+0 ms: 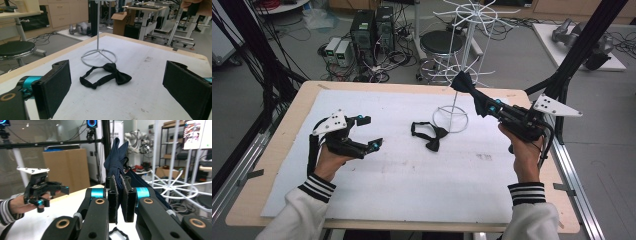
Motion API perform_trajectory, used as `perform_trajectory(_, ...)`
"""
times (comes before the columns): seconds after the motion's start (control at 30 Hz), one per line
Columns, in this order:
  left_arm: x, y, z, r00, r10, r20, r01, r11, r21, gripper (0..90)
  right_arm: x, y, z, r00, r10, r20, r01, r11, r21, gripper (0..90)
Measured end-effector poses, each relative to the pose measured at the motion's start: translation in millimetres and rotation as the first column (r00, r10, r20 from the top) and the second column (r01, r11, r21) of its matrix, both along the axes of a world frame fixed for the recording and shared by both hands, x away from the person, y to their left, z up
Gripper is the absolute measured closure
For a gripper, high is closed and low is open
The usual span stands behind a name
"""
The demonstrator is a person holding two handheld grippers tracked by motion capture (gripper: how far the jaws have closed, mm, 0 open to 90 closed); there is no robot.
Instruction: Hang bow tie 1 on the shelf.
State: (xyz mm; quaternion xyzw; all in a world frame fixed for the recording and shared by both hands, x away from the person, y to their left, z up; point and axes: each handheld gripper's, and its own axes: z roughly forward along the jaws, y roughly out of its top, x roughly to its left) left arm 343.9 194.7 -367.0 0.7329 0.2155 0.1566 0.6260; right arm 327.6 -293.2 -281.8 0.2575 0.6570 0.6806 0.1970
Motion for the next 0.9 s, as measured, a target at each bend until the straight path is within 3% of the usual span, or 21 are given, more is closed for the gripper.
perform_trajectory(0.2, 0.2, 0.2, -0.2, 1.0000, -0.003, -0.001, 0.003, 1.0000, -0.003, 8.5, -2.9, -5.5, 1.4, 0.9986, -0.050, 0.020, 0.049, 0.999, 0.016, 86.2)
perform_trajectory(0.47, -0.6, 0.0, -0.1, 1.0000, -0.003, -0.003, 0.003, 1.0000, -0.004, 8.6, -4.3, -2.6, 2.4, 0.9871, -0.155, 0.041, 0.156, 0.987, -0.033, 86.1)
perform_trajectory(0.67, -0.6, 0.7, 0.2, 1.0000, -0.007, -0.006, 0.007, 0.9999, -0.009, 8.6, -2.4, -4.8, 1.7, 0.9725, -0.229, 0.042, 0.230, 0.973, -0.012, 86.1)
perform_trajectory(0.9, -0.6, 1.4, 0.3, 0.9999, -0.007, -0.009, 0.007, 0.9999, -0.014, 8.6, 2.5, -9.6, -0.8, 0.9483, -0.317, 0.023, 0.317, 0.948, -0.006, 86.1)
